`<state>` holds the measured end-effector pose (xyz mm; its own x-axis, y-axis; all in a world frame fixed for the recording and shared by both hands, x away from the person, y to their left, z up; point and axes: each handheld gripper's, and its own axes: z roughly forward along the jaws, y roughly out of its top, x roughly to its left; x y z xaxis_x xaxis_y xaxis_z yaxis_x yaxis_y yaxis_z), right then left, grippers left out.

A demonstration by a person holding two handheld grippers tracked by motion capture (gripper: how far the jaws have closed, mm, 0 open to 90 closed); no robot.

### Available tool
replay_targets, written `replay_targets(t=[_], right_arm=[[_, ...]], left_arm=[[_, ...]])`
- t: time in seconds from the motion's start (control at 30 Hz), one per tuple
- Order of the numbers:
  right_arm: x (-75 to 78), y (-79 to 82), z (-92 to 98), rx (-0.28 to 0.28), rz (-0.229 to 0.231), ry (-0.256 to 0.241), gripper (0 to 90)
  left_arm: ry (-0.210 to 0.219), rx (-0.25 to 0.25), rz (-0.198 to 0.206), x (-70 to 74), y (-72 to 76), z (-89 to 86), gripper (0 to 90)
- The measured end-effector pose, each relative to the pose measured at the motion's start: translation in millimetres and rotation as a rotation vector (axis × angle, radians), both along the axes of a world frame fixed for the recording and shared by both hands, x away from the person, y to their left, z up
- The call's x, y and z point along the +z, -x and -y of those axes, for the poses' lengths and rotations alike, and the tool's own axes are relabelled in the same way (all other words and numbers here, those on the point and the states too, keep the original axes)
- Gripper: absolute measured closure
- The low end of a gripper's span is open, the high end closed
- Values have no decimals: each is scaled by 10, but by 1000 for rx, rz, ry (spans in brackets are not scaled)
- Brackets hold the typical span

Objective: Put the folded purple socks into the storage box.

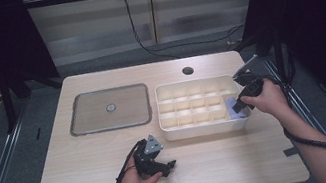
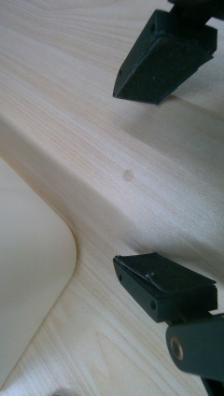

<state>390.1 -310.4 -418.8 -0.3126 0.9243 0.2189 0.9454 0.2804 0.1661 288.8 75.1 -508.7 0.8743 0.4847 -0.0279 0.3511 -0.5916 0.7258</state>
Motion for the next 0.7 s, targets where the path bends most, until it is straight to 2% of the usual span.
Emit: replay_targets(t=[0.57, 0.7], right_arm=[[-95, 72, -17, 5, 8, 17, 771], [-121, 80, -56, 16, 1, 49, 774]], left_arm=[[-1, 3, 1, 0, 1, 1, 159], [-1, 3, 1, 0, 1, 1, 159]])
